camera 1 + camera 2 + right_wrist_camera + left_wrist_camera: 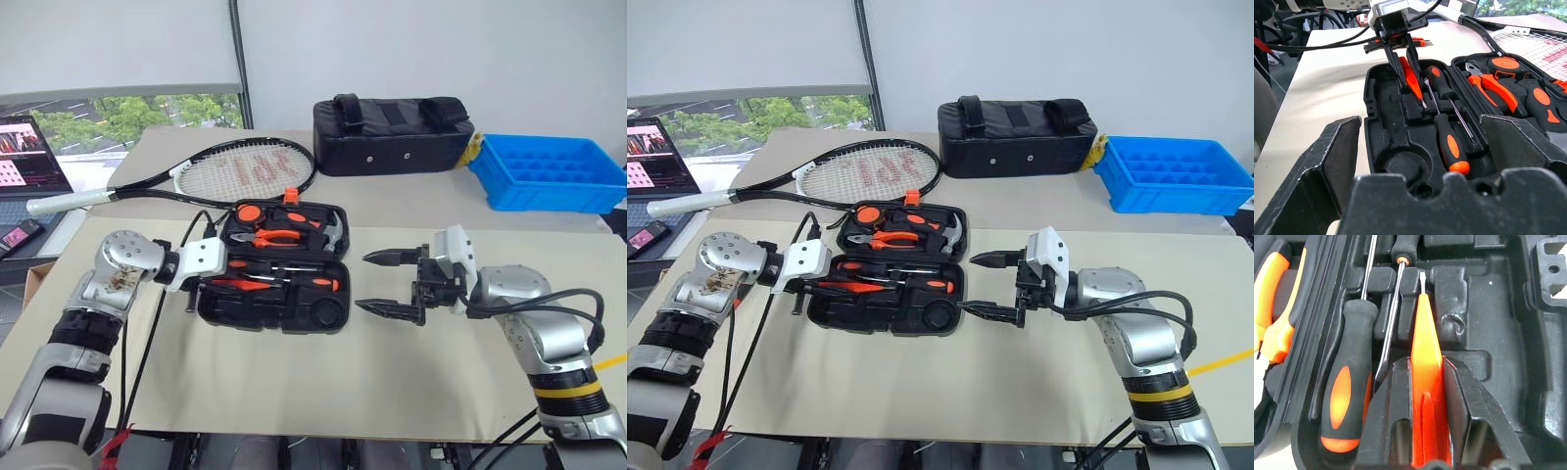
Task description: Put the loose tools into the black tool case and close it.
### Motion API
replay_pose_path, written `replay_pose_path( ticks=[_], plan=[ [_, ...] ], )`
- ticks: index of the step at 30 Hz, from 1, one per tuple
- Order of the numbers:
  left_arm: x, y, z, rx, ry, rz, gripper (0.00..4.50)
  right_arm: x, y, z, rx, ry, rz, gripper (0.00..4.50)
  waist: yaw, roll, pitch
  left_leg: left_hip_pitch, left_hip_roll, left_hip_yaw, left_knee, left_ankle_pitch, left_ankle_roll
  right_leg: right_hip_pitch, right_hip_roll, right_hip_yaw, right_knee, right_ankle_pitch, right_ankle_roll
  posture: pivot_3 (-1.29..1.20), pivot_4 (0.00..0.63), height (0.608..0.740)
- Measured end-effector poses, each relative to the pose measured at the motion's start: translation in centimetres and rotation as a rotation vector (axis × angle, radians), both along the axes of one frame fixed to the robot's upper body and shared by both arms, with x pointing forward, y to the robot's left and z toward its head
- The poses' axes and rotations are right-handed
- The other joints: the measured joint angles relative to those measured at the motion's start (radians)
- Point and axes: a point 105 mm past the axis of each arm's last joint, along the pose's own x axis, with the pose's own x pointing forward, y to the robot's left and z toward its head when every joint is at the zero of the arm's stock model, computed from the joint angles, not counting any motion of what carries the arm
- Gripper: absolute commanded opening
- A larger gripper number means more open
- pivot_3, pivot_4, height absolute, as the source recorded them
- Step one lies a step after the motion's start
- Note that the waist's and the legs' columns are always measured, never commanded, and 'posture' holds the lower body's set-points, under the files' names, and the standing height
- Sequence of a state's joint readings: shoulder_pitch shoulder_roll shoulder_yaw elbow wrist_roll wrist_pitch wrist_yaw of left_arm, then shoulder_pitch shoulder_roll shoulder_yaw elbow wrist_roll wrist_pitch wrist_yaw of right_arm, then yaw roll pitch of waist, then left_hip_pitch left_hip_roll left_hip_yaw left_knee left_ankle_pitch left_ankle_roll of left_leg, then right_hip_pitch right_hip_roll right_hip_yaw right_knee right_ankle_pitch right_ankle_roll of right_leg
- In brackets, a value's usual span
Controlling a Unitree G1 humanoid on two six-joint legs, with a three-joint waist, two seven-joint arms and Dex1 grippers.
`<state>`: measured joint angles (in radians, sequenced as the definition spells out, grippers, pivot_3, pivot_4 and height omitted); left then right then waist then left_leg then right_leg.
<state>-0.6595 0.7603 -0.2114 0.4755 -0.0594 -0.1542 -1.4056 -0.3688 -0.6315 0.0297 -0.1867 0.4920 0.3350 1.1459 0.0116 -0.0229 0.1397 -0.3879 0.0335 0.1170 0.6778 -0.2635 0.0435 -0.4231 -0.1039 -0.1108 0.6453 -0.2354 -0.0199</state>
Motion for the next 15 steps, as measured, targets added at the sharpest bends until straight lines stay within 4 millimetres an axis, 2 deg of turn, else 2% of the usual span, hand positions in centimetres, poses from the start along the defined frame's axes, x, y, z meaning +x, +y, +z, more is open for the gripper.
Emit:
replay_pose_path(
  ticks=[7, 15],
  plan=[
    [0.36, -0.49, -0.02, 0.002, -0.005, -0.014, 0.46, 0.05, 0.11, 0.0, 0.007, 0.0, -0.004, 4.5, 0.0, 0.0, 0.0, 0.0, 0.0, 0.0, 0.0, 0.0, 0.0, 0.0, 0.0, 0.0, 0.0, 0.0, 0.0, 0.0, 0.15, 0.712],
    [0.54, 0.11, 0.18, 0.038, 0.0, -0.006, 0.46, 0.09, 0.18, -0.01, 0.012, 0.0, -0.007, 4.5, -0.002, 0.0, 0.0, 0.0, 0.0, 0.0, 0.0, 0.0, 0.0, 0.0, 0.0, 0.0, 0.001, 0.0, 0.0, 0.0, 0.15, 0.712]
  ],
)
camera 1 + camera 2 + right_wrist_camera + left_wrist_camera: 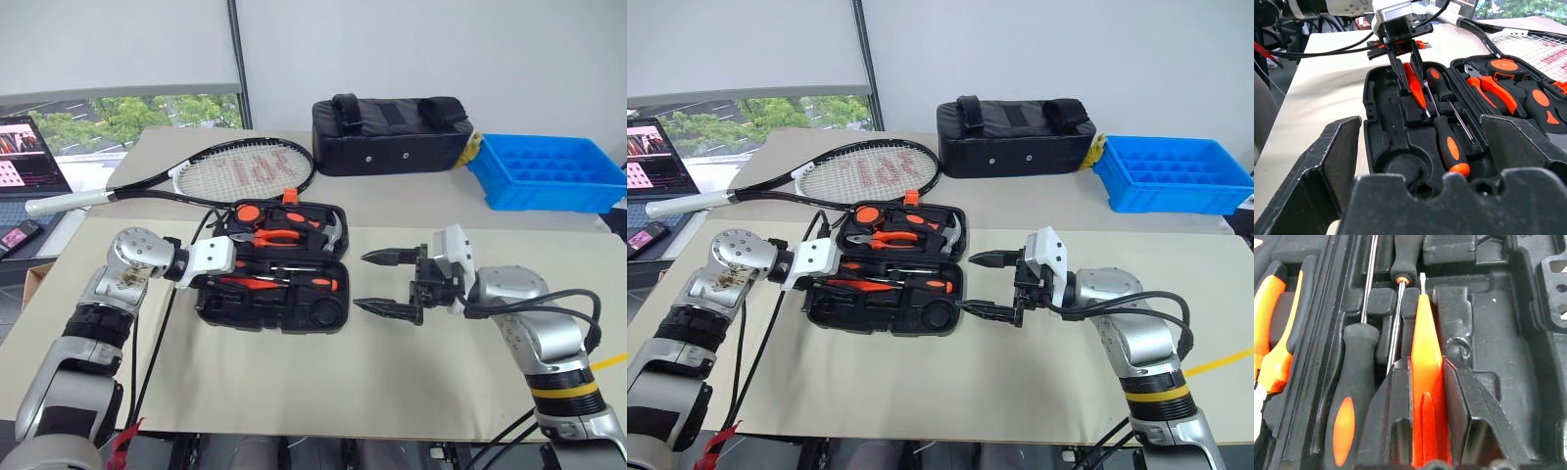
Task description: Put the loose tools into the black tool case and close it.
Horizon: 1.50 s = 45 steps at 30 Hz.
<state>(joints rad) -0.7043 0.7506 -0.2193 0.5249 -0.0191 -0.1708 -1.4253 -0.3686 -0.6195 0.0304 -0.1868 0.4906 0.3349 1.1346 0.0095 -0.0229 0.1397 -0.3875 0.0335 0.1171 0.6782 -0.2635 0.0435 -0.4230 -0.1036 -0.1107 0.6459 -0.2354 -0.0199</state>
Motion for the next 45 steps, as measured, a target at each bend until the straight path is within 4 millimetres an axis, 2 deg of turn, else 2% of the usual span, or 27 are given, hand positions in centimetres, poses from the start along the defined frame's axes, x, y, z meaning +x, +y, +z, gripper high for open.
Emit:
replay_pose_path(
  ticks=[9, 11, 12, 19, 22, 25, 28, 30, 34, 37, 38, 45],
  plan=[
    [0.0, 0.1, 0.0, -0.003, 0.021, 0.01, 0.46, 0.0, 0.2, -0.1, 0.002, 0.003, 0.005, 4.5, 0.0, 0.0, 0.0, 0.0, 0.0, 0.0, 0.0, 0.0, 0.0, 0.0, 0.0, 0.0, 0.0, 0.0, 0.0, 0.0, 0.15, 0.712],
    [0.0, 0.0, 0.0, -0.015, 0.032, 0.017, 1.47, -0.1, 0.3, -0.2, 0.0, 0.005, 0.008, 4.5, 0.0, 0.0, 0.0, 0.0, 0.0, 0.0, 0.0, 0.0, 0.0, 0.0, 0.0, 0.0, 0.0, 0.0, 0.0, 0.0, 0.15, 0.712],
    [0.0, 0.0, 0.0, -0.016, 0.034, 0.02, 1.72, -0.1, 0.3, -0.2, 0.0, 0.007, 0.01, 4.5, 0.0, 0.0, 0.0, 0.0, 0.0, 0.0, 0.0, 0.0, 0.0, 0.0, 0.0, 0.0, 0.0, 0.0, 0.0, 0.0, 0.15, 0.712],
    [0.7, 0.3, 0.1, -0.026, -0.01, 0.061, 4.34, -0.2, 0.5, -0.4, -0.004, 0.012, 0.019, 4.5, 0.0, 0.0, 0.0, 0.0, 0.0, 0.0, 0.0, 0.0, 0.0, 0.0, 0.0, 0.0, 0.0, 0.0, 0.0, 0.0, 0.15, 0.712],
    [1.1, 0.2, 2.1, -0.113, -0.057, 0.087, 4.43, -0.2, 0.6, -0.5, -0.005, 0.013, 0.02, 4.5, 0.0, 0.0, 0.0, -0.001, 0.0, 0.0, 0.001, 0.0, 0.0, 0.0, 0.0, 0.0, 0.0, 0.0, 0.0, 0.0, 0.15, 0.712],
    [1.0, -0.8, 5.7, -0.259, -0.109, 0.081, 4.43, -0.2, 0.6, -0.5, -0.006, 0.014, 0.02, 4.5, 0.0, 0.0, 0.0, -0.001, 0.0, 0.0, 0.001, 0.001, -0.001, 0.0, 0.0, 0.0, 0.0, 0.0, 0.0, 0.0, 0.15, 0.712],
    [0.3, -1.8, 8.7, -0.43, -0.129, 0.083, 3.62, -0.2, 0.6, -0.5, -0.006, 0.014, 0.021, 4.5, -0.001, 0.0, 0.0, 0.0, 0.0, 0.0, 0.001, 0.003, -0.006, 0.001, -0.001, 0.001, 0.0, 0.0, 0.001, 0.0, 0.15, 0.712],
    [0.2, -2.0, 8.6, -0.477, -0.129, 0.135, 2.93, -0.2, 0.6, -0.5, -0.006, 0.014, 0.021, 4.5, -0.003, 0.001, 0.0, 0.001, 0.0, 0.0, 0.0, 0.003, -0.006, 0.001, -0.001, 0.002, 0.0, 0.0, 0.001, 0.0, 0.15, 0.712],
    [0.0, -2.7, 4.7, -0.536, -0.06, 0.315, 1.39, -0.2, 0.7, -0.6, -0.004, 0.015, 0.021, 4.5, -0.007, 0.001, 0.0, 0.002, 0.0, 0.0, 0.0, 0.003, -0.005, 0.001, 0.0, 0.004, 0.001, 0.0, 0.001, 0.0, 0.15, 0.712],
    [-0.9, -3.2, 3.0, -0.541, -0.027, 0.421, 0.26, -0.3, 0.7, -0.7, -0.003, 0.018, 0.022, 4.5, -0.006, 0.0, 0.0, 0.002, 0.0, -0.001, 0.0, 0.003, -0.005, 0.001, -0.001, 0.008, 0.001, 0.0, 0.001, 0.0, 0.15, 0.712],
    [-1.3, -3.2, 2.5, -0.528, -0.029, 0.45, 0.02, -0.3, 0.7, -0.7, -0.002, 0.019, 0.023, 4.5, -0.006, 0.0, 0.0, 0.002, 0.0, -0.001, 0.0, 0.003, -0.005, 0.001, -0.001, 0.009, 0.001, 0.0, 0.001, 0.0, 0.15, 0.712],
    [-1.3, -2.7, 0.6, -0.503, -0.07, 0.645, 0.02, -0.3, 0.8, -0.8, -0.001, 0.02, 0.028, 4.5, 0.002, 0.0, 0.0, 0.003, 0.0, -0.001, 0.0, 0.0, -0.001, 0.002, -0.003, 0.009, 0.001, 0.0, 0.0, 0.0, 0.15, 0.712]
  ],
)
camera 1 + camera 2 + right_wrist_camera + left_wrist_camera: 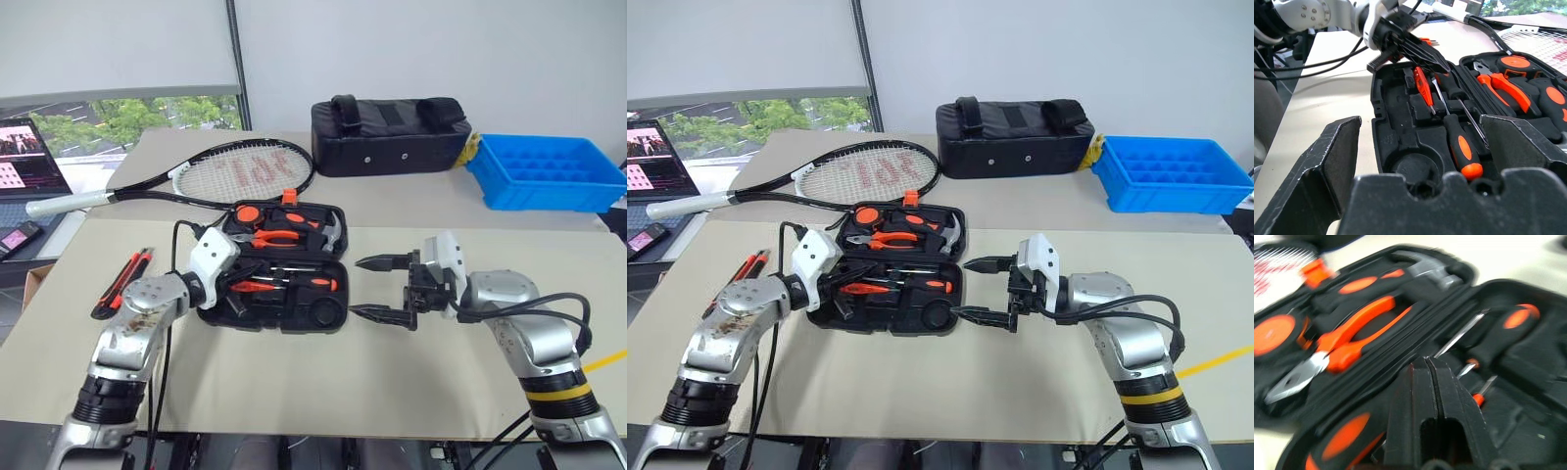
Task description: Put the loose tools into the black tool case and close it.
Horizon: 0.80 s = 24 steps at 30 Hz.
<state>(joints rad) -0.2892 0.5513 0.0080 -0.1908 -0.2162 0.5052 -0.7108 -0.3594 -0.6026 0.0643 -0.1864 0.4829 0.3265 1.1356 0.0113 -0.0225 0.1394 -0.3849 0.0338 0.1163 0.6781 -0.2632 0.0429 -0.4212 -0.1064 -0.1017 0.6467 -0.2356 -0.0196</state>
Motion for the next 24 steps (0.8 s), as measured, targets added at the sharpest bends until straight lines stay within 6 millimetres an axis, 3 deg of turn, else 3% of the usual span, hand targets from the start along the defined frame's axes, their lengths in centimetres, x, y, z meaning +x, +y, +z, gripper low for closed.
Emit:
replay_pose_path(
  ticks=[6, 16, 24],
  plan=[
    [-0.8, 0.5, -2.0, 0.068, 0.043, 0.056, 0.02, 0.0, 0.1, 0.0, 0.002, 0.0, 0.004, 4.5, 0.0, 0.0, 0.0, 0.0, 0.0, 0.0, 0.0, 0.0, 0.0, 0.0, -0.001, 0.0, 0.0, 0.0, 0.0, 0.0, 0.15, 0.712],
    [-0.8, 0.6, -2.7, 0.08, 0.057, 0.065, 0.02, 0.4, -0.3, -0.3, -0.016, -0.014, -0.02, 4.5, 0.0, 0.001, 0.0, 0.001, 0.0, 0.0, 0.0, 0.0, 0.0, 0.0, -0.002, 0.0, 0.0, 0.0, 0.0, 0.0, 0.15, 0.712],
    [-0.6, 0.0, -3.4, 0.23, 0.031, 0.004, 0.02, 0.5, -0.3, -0.2, -0.016, -0.019, -0.023, 4.5, 0.0, 0.005, -0.003, 0.004, 0.0, 0.0, -0.001, -0.001, 0.001, 0.003, -0.002, 0.001, 0.0, 0.0, 0.0, 0.0, 0.15, 0.712]
  ],
)
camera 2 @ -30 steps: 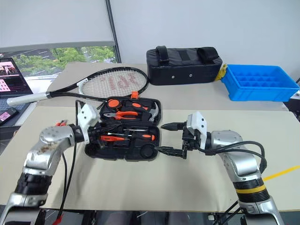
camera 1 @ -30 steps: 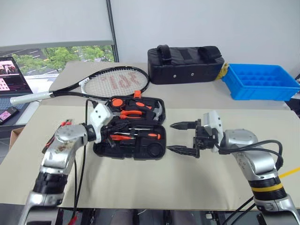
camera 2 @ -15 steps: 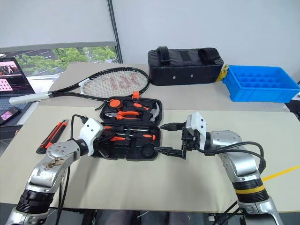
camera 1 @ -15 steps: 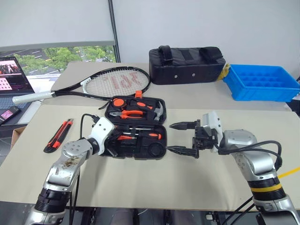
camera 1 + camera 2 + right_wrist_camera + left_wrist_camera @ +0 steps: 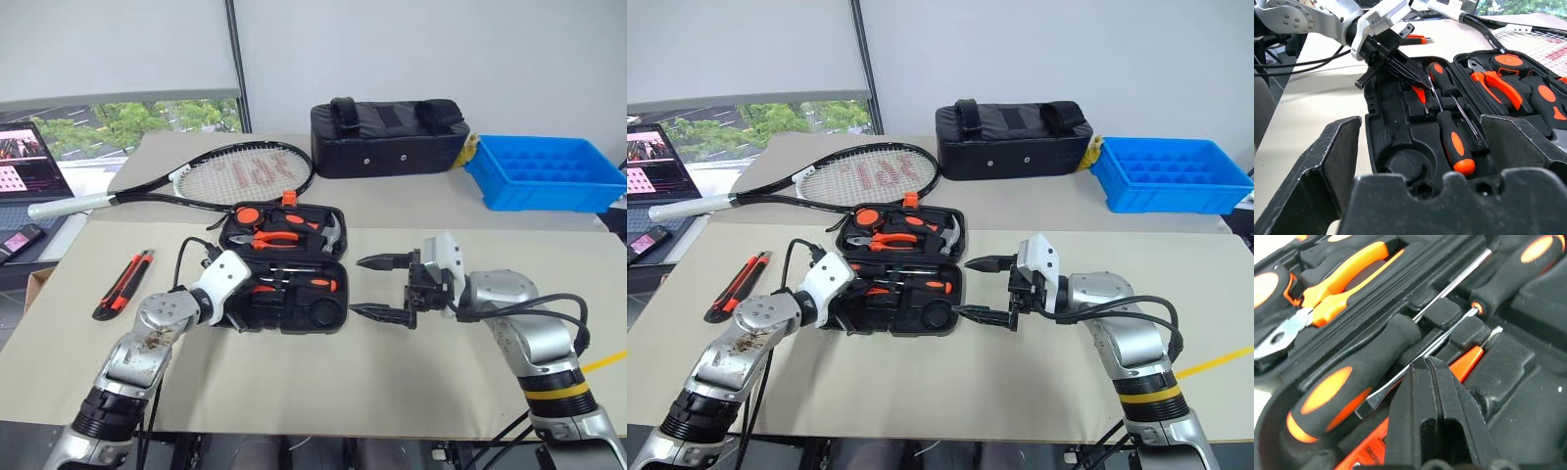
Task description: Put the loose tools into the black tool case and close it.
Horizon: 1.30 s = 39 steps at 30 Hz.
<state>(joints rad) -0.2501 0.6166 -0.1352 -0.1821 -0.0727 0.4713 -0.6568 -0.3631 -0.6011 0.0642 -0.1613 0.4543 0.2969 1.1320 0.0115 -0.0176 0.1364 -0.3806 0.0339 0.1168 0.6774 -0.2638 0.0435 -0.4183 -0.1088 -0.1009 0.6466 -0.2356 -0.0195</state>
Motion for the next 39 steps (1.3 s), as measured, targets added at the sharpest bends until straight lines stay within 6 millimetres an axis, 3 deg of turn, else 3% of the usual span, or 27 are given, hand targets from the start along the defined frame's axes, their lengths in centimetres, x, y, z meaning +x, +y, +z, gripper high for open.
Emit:
replay_pose_path(
  ticks=[7, 10, 11, 13, 17, 18, 20, 21, 25, 39],
  plan=[
    [0.2, 0.0, 0.3, -0.122, 0.003, 0.036, 0.02, 0.0, 0.0, 0.0, 0.002, -0.003, -0.007, 4.5, -0.001, 0.0, 0.0, -0.001, 0.0, 0.0, 0.0, 0.0, 0.0, -0.001, 0.0, 0.001, 0.0, 0.0, 0.0, 0.0, 0.15, 0.712],
    [0.2, 0.2, 0.9, -0.293, 0.006, 0.087, 0.65, 0.1, 0.0, 0.1, 0.004, -0.005, -0.01, 4.5, 0.0, -0.001, 0.001, -0.004, 0.0, 0.0, 0.001, 0.0, 0.0, -0.003, -0.001, 0.001, 0.0, 0.0, 0.0, 0.0, 0.15, 0.712],
    [0.4, 0.6, 1.3, -0.322, -0.004, 0.109, 1.04, 0.1, 0.0, 0.1, 0.008, -0.006, -0.008, 4.5, 0.0, -0.002, 0.001, -0.004, 0.001, -0.001, 0.001, 0.0, 0.0, -0.003, -0.001, 0.0, 0.0, 0.0, 0.0, 0.0, 0.15, 0.712],
    [0.9, 2.5, 2.8, -0.369, -0.063, 0.191, 1.74, 0.2, 0.3, 0.3, 0.023, -0.01, -0.004, 4.5, -0.002, -0.002, 0.001, -0.004, 0.001, -0.001, 0.0, 0.0, -0.001, -0.003, 0.0, 0.0, 0.0, 0.0, -0.001, 0.0, 0.15, 0.712],
    [1.8, 8.1, 6.5, -0.417, -0.198, 0.424, 3.2, 0.7, 1.2, 1.5, 0.085, -0.027, 0.023, 4.5, -0.008, -0.002, 0.001, -0.003, 0.001, 0.0, 0.0, 0.0, -0.001, -0.003, 0.0, 0.0, 0.0, 0.001, -0.001, 0.0, 0.15, 0.712],
    [1.5, 10.3, 6.7, -0.392, -0.206, 0.501, 3.59, 1.0, 1.5, 2.1, 0.1, -0.041, 0.033, 4.5, -0.012, -0.002, 0.001, -0.003, 0.0, 0.0, 0.0, 0.0, -0.001, -0.003, 0.0, 0.0, 0.0, 0.001, -0.001, 0.0, 0.15, 0.712],
    [0.8, 12.6, 6.1, -0.36, -0.185, 0.583, 4.31, 1.3, 1.5, 2.5, 0.11, -0.054, 0.034, 4.5, -0.014, -0.002, 0.001, -0.003, 0.0, 0.0, -0.001, 0.0, -0.001, -0.002, 0.0, -0.001, 0.0, 0.0, 0.0, 0.0, 0.15, 0.712],
    [0.0, 13.9, 5.0, -0.339, -0.143, 0.633, 4.46, 1.5, 1.4, 2.6, 0.114, -0.06, 0.034, 4.5, -0.014, -0.002, 0.001, -0.003, 0.0, 0.0, -0.001, 0.001, -0.002, -0.003, 0.0, -0.001, -0.001, 0.0, 0.0, 0.0, 0.15, 0.712],
    [-2.0, 16.0, 1.8, -0.265, -0.025, 0.717, 4.46, 1.9, 1.7, 2.6, 0.127, -0.057, 0.054, 4.5, -0.008, -0.003, 0.002, -0.005, 0.0, 0.0, -0.001, 0.003, -0.006, -0.003, -0.002, -0.002, -0.003, 0.0, 0.0, 0.0, 0.15, 0.712],
    [-2.3, 19.6, 0.0, -0.253, 0.041, 0.822, 4.46, 1.9, 1.9, 2.7, 0.124, -0.056, 0.073, 4.5, -0.003, -0.003, 0.002, -0.005, 0.0, -0.001, -0.002, 0.002, -0.005, -0.004, -0.004, -0.002, -0.002, 0.001, -0.001, 0.0, 0.15, 0.712]
  ],
)
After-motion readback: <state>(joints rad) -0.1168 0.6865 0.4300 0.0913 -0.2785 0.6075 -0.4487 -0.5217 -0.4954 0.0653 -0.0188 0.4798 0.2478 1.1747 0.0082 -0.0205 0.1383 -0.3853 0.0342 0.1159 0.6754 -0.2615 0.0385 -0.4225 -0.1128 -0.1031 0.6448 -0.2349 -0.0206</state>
